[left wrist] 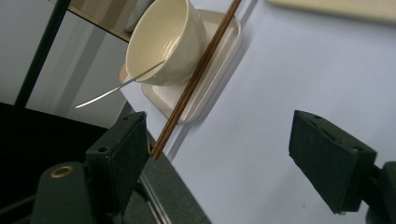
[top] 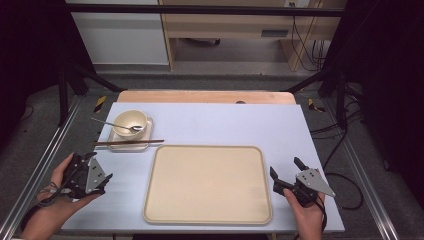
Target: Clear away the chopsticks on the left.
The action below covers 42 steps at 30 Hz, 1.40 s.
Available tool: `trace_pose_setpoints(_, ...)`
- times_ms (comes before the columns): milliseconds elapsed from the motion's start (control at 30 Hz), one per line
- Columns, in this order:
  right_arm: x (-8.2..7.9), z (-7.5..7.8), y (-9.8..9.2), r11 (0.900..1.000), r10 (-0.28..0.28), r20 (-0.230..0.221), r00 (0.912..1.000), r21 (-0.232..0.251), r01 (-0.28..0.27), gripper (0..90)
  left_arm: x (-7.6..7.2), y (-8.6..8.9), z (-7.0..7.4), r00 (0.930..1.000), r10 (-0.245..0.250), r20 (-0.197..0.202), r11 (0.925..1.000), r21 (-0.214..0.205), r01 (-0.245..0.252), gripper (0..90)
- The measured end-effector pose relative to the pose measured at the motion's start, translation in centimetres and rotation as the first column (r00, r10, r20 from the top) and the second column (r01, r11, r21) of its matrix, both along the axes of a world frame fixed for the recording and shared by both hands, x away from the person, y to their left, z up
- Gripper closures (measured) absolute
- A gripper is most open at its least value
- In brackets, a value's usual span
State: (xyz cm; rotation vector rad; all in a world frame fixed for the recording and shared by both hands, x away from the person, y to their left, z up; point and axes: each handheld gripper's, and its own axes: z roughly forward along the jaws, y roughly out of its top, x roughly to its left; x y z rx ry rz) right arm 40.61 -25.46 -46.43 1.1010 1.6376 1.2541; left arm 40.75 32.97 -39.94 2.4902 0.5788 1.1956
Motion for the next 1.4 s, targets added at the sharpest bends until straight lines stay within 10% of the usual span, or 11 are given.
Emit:
trace_pose_setpoints(367,0.2,-0.4,-0.1,0.9999,-0.011,-0.026,0.9996,-0.007,0.011,13.7,-0.4,2.7,0.8,0.9994,0.018,-0.028,0.9991,0.039,-0.017,26.6)
trace_pose_setpoints(900,0.2,-0.4,0.2,0.9997,0.004,-0.033,0.9994,-0.023,-0.004,18.7,4.3,2.8,0.8,0.9951,-0.004,-0.098,0.9832,0.181,0.022,35.9)
trace_pose_setpoints(1300,0.6,-0.6,0.6,0.9980,0.035,-0.046,0.9983,-0.052,-0.037,22.4,10.4,1.9,-2.3,0.9740,0.009,-0.226,0.9365,0.343,0.071,57.7)
trace_pose_setpoints(1400,0.7,-0.7,0.7,0.9974,0.042,-0.048,0.9980,-0.056,-0.045,22.6,11.1,2.0,-2.7,0.9728,0.017,-0.231,0.9343,0.350,0.067,59.8)
